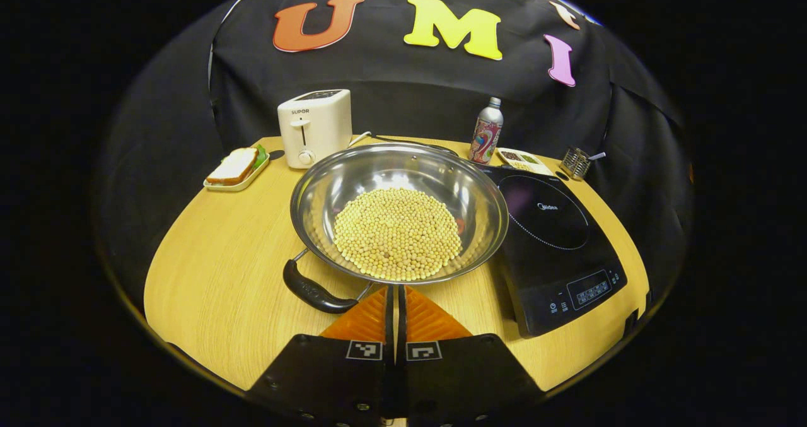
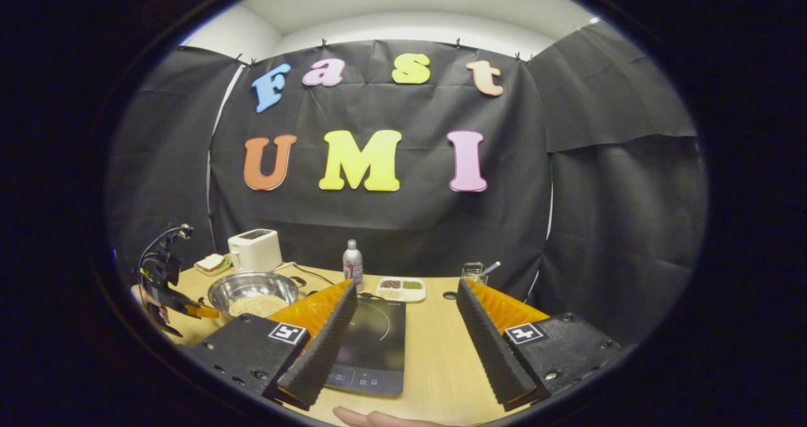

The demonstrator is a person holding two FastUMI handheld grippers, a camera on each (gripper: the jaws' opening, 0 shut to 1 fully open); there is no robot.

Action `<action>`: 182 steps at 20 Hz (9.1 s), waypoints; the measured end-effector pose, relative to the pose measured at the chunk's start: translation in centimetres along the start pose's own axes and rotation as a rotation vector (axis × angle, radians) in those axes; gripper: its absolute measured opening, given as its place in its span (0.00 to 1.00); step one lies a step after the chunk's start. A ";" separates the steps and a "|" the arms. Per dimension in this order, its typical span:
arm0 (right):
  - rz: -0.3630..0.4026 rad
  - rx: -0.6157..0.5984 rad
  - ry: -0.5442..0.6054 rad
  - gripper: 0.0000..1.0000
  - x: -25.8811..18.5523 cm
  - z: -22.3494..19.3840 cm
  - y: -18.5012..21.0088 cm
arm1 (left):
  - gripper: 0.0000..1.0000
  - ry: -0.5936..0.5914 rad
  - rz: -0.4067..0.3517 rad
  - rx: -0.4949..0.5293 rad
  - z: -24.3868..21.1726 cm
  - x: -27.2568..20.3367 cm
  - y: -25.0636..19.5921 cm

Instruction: First push the handle of the pot to place it horizontally, then grasp the pot with both hands and set it on the induction cooktop.

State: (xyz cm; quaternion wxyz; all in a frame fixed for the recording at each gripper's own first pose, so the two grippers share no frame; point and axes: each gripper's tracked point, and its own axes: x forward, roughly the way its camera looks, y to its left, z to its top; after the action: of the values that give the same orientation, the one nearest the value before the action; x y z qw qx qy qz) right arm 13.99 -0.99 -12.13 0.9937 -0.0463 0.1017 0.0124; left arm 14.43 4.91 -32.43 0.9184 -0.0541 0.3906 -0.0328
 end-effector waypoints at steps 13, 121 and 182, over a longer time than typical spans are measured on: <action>-0.053 0.061 -0.045 0.98 1.6 4.6 -2.3 | 0.00 0.068 0.046 -0.140 0.5 1.2 5.8; 0.215 0.091 0.637 0.55 23.2 -20.0 26.2 | 0.59 0.094 0.118 0.013 8.7 10.7 14.9; 0.123 0.271 0.446 0.64 22.6 -15.0 -2.3 | 0.64 -0.043 -0.021 0.019 9.3 11.5 14.4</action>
State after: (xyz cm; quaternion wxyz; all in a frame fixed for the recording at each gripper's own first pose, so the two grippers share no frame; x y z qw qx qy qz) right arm 33.19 -4.36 -31.19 0.9413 0.0920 0.3212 0.0487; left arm 29.39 18.72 -36.03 0.9267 -0.0503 0.3698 -0.0448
